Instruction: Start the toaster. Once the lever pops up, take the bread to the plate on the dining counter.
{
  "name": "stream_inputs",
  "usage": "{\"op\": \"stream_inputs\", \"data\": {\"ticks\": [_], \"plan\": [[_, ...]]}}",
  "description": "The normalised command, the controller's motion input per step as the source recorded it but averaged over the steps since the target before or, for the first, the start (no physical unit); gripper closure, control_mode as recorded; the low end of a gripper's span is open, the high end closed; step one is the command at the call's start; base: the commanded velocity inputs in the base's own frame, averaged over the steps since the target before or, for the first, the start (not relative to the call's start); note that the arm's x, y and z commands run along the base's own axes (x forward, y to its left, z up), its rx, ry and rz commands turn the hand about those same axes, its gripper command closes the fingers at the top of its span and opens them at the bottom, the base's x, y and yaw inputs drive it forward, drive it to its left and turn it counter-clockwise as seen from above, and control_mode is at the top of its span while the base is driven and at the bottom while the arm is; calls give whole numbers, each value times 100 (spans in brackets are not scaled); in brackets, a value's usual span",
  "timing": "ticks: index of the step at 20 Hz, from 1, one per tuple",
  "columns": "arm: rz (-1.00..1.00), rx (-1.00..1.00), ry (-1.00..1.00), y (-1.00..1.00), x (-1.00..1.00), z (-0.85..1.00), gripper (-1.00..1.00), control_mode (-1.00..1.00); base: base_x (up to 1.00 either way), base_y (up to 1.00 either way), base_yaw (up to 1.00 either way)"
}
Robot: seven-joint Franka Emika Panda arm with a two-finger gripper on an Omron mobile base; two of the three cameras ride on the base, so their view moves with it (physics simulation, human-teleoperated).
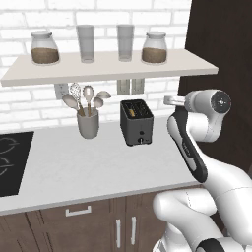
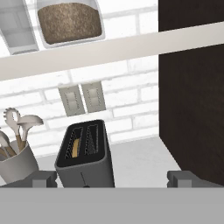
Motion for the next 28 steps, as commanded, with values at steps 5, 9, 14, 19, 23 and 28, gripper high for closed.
{"op": "stream_inputs", "data": {"ticks": [5,9,14,19,23,28], "plan": [[0,0,0,0,0,0,-100,-100,0,0,0],[0,0,0,0,0,0,-100,-100,0,0,0],[0,0,0,0,0,0,-100,-100,0,0,0],[0,0,0,0,0,0,-100,-100,0,0,0],[0,0,0,0,0,0,-100,-100,0,0,0],[0,0,0,0,0,0,-100,-100,0,0,0]]}}
